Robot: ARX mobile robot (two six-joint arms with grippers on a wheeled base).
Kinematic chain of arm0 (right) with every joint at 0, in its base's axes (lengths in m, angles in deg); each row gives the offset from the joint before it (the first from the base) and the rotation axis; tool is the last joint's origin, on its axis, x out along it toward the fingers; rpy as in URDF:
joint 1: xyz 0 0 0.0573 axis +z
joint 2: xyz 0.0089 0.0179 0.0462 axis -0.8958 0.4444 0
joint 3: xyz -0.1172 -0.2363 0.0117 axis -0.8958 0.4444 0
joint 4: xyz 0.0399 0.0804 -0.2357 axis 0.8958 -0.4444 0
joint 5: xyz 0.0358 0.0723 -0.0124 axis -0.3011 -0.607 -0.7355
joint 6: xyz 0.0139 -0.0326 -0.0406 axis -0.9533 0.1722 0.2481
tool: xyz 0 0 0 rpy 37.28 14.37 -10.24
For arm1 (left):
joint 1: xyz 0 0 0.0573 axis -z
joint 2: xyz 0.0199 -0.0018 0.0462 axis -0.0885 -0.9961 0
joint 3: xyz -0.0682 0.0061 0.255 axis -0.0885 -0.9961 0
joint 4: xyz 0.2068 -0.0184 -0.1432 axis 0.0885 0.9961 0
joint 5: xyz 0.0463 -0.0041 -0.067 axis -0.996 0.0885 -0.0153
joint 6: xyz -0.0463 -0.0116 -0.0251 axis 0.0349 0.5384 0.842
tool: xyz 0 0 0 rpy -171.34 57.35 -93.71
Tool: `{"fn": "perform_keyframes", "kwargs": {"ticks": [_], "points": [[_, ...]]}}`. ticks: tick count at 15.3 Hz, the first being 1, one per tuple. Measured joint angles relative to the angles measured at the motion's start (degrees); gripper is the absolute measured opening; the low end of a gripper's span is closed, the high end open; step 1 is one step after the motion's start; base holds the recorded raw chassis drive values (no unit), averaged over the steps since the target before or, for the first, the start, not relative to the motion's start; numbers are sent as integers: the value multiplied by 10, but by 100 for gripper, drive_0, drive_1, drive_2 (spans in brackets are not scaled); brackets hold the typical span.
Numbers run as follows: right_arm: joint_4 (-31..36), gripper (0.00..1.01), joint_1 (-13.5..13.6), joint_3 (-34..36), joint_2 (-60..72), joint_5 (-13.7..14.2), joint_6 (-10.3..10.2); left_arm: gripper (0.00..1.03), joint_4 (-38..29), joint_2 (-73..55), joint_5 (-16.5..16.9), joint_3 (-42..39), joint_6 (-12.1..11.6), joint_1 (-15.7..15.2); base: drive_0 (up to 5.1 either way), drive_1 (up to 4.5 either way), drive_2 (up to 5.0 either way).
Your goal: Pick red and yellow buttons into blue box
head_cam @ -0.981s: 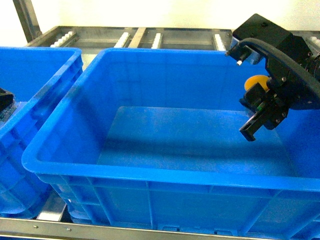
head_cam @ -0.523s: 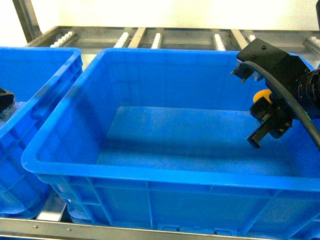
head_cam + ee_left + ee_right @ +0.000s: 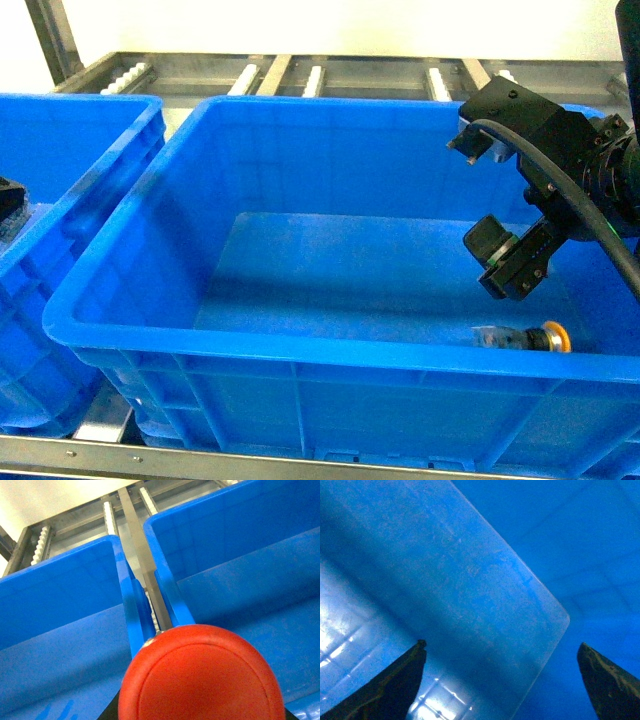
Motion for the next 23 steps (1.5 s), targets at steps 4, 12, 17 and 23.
{"fn": "perform_keyframes", "kwargs": {"ticks": [4,12,17,23], "points": [[-3,98,0,0,0,0,-2,24,0,0,0,0,0,0,0,0,0],[-87,98,-99,70,-184,-99,-28,24,0,0,0,0,0,0,0,0,0],[-103,98,-183,156,-338,-198,-43,24,0,0,0,0,0,0,0,0,0],[-35,98,-356,299,-393,-243,-67,24,0,0,0,0,0,0,0,0,0]]}}
